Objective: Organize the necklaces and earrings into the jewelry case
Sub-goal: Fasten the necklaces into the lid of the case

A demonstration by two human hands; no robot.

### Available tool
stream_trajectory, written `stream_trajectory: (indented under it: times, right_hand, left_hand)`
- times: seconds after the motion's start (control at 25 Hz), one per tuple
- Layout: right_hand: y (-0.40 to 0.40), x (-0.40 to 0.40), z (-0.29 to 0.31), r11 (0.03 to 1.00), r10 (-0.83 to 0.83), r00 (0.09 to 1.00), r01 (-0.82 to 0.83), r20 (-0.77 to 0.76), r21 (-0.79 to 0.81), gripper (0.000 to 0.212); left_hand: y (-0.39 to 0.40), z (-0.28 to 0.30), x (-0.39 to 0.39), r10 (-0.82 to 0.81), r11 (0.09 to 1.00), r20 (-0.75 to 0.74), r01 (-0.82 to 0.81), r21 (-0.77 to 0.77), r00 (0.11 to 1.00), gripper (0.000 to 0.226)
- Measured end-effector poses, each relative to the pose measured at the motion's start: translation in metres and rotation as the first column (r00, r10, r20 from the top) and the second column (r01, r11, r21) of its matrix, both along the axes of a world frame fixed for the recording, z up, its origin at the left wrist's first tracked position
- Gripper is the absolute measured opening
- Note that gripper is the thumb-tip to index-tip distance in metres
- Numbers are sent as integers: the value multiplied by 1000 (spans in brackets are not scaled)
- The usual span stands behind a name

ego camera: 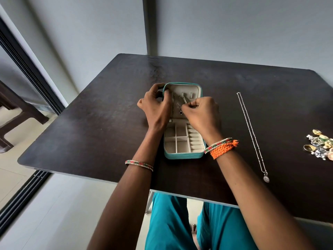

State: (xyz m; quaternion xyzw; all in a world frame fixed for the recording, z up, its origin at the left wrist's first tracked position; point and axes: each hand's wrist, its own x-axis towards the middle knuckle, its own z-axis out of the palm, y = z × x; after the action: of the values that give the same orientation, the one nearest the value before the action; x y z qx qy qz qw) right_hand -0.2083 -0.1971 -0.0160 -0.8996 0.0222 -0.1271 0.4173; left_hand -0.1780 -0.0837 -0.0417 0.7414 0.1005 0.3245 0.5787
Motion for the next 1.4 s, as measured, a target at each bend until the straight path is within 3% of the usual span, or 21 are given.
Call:
stream_trajectory:
  times: [0.12,0.32,0.4,0.68,0.84,1.16,1.4]
  right_hand:
    - [7,-2,-3,1000,-15,998,14,-59,-24,25]
    - [7,-10,0,978,-34,998,42,47,-203,12]
    - [-1,-15,2,972,-26,996,46,90,-229,19]
    - [-4,-23,-7,926,172,957,-77,233,-369,20]
    - [-1,-21,-9,913,166,961,-65,223,-403,30]
    - [0,-15,-8,877,144,967,-25,211,-480,26]
    - [1,-14,-8,908,154,953,-32,260,-418,26]
  left_hand:
    - [-2,0,-2,64,997,-29,-63,32,998,22]
    - [-4,4,-6,48,999,-28,-48,-18,998,21]
    - [-5,6,-8,35,999,-6,-35,-28,999,18]
    - [-3,3,-9,-32,999,85,32,-7,996,19]
    - [-3,2,-9,-32,999,126,31,10,992,17]
    - [-3,0,-7,-20,1000,106,18,13,994,22]
    - [-2,1,-7,-27,1000,91,27,3,995,21]
